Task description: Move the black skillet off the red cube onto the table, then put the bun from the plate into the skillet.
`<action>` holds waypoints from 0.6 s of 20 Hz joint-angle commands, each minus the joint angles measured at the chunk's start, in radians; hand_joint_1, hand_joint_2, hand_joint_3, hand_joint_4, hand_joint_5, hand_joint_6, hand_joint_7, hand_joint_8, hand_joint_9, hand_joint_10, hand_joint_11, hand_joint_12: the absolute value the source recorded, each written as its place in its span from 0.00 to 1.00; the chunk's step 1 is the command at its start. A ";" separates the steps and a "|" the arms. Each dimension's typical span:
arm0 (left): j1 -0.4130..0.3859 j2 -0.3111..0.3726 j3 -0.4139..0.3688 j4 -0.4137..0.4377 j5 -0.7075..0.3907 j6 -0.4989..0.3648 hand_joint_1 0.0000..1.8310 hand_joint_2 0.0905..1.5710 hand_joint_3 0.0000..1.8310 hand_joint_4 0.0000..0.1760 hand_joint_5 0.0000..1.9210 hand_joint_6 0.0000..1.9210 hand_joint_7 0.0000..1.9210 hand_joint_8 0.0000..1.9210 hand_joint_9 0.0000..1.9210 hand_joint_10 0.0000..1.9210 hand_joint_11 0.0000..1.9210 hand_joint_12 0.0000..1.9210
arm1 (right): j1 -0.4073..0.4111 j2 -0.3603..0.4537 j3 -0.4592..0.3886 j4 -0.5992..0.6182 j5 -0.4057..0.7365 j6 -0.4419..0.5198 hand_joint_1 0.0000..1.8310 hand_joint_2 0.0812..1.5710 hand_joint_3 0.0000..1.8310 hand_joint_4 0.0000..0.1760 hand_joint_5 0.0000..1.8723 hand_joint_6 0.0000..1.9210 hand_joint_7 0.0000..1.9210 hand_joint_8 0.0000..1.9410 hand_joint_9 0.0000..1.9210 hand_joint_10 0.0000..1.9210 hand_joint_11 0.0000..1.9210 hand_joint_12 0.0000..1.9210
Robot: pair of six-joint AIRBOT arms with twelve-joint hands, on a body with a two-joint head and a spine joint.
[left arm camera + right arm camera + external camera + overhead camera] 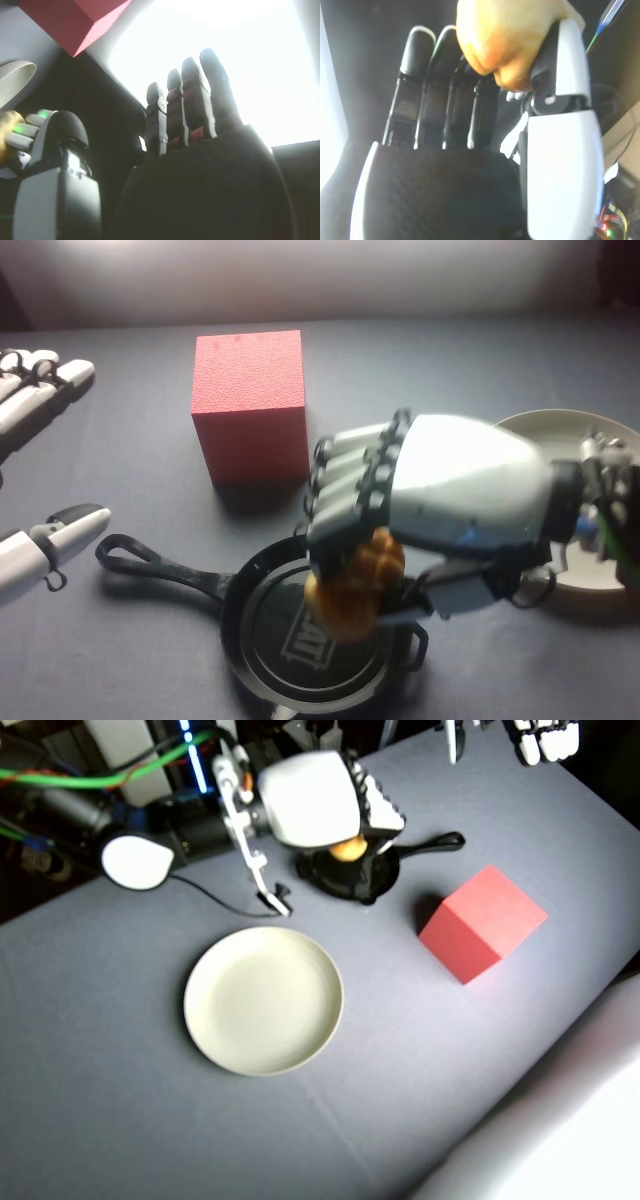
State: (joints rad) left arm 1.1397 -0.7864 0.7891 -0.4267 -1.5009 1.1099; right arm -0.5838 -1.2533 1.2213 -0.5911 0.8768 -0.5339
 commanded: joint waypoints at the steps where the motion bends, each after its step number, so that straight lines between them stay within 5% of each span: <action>1: -0.001 0.008 0.001 0.003 -0.129 0.001 0.30 0.76 0.00 0.16 0.14 0.00 0.13 0.00 0.13 0.00 0.00 0.35 | 0.015 -0.008 0.001 0.027 0.076 0.002 0.67 0.71 0.00 0.00 0.49 0.47 0.49 0.65 0.36 0.62 0.23 0.72; 2: 0.000 0.008 0.001 0.003 -0.129 0.001 0.30 0.76 0.00 0.16 0.14 0.00 0.13 0.00 0.13 0.00 0.00 0.35 | 0.016 -0.015 0.003 0.022 0.059 -0.002 0.67 0.71 0.00 0.00 0.49 0.47 0.49 0.65 0.36 0.62 0.23 0.72; 3: 0.000 0.007 0.001 0.003 -0.129 0.001 0.29 0.75 0.00 0.21 0.14 0.00 0.14 0.00 0.12 0.00 0.00 0.34 | 0.018 -0.027 0.009 0.021 0.025 -0.016 0.68 0.71 0.00 0.00 0.52 0.42 0.49 0.68 0.32 0.76 0.23 0.88; 4: 0.000 0.007 0.002 0.003 -0.130 0.001 0.29 0.75 0.00 0.25 0.14 0.00 0.14 0.00 0.13 0.00 0.00 0.33 | 0.018 -0.035 0.014 0.021 0.011 -0.017 0.68 0.71 0.00 0.00 0.52 0.41 0.47 0.71 0.29 0.82 0.21 0.92; 6: -0.001 0.005 0.002 0.003 -0.131 0.001 0.28 0.75 0.00 0.21 0.14 0.00 0.14 0.00 0.13 0.00 0.00 0.33 | 0.018 -0.047 0.023 0.021 -0.011 -0.017 0.65 0.68 0.00 0.00 0.55 0.45 0.42 0.70 0.29 0.84 0.22 0.93; 8: 0.000 -0.001 0.001 0.003 -0.129 0.001 0.28 0.75 0.00 0.28 0.14 0.00 0.14 0.00 0.13 0.00 0.00 0.32 | 0.018 -0.051 0.028 0.021 -0.023 -0.017 0.67 0.71 0.00 0.00 0.53 0.40 0.42 0.74 0.26 0.83 0.18 0.91; 9: 0.000 -0.003 0.002 0.003 -0.127 0.001 0.27 0.76 0.00 0.21 0.14 0.00 0.13 0.00 0.13 0.00 0.00 0.33 | 0.018 -0.051 0.029 0.021 -0.024 -0.017 0.67 0.72 0.00 0.00 0.51 0.44 0.44 0.72 0.25 0.68 0.12 0.77; 10: 0.000 -0.005 0.002 0.003 -0.126 0.001 0.27 0.77 0.00 0.17 0.14 0.00 0.13 0.00 0.12 0.00 0.00 0.32 | 0.018 -0.051 0.029 0.021 -0.024 -0.017 0.63 0.65 0.00 0.00 0.44 0.25 0.31 0.57 0.22 0.62 0.09 0.70; 11: 0.000 -0.006 0.001 0.002 -0.129 0.001 0.27 0.77 0.00 0.18 0.14 0.00 0.13 0.00 0.13 0.00 0.00 0.33 | 0.018 -0.050 0.028 0.022 -0.024 -0.017 0.56 0.63 0.00 0.04 0.38 0.15 0.18 0.51 0.13 0.58 0.02 0.68; 12: 0.000 -0.007 0.001 0.001 -0.130 0.000 0.27 0.76 0.00 0.20 0.13 0.00 0.13 0.00 0.13 0.00 0.00 0.32 | 0.018 -0.050 0.027 0.023 -0.024 -0.017 0.48 0.62 0.00 0.24 0.33 0.10 0.14 0.32 0.12 0.36 0.00 0.57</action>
State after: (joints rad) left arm 1.1416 -0.7940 0.7891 -0.4377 -1.5043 1.1095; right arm -0.5808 -1.3010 1.2526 -0.5983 0.7387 -0.5529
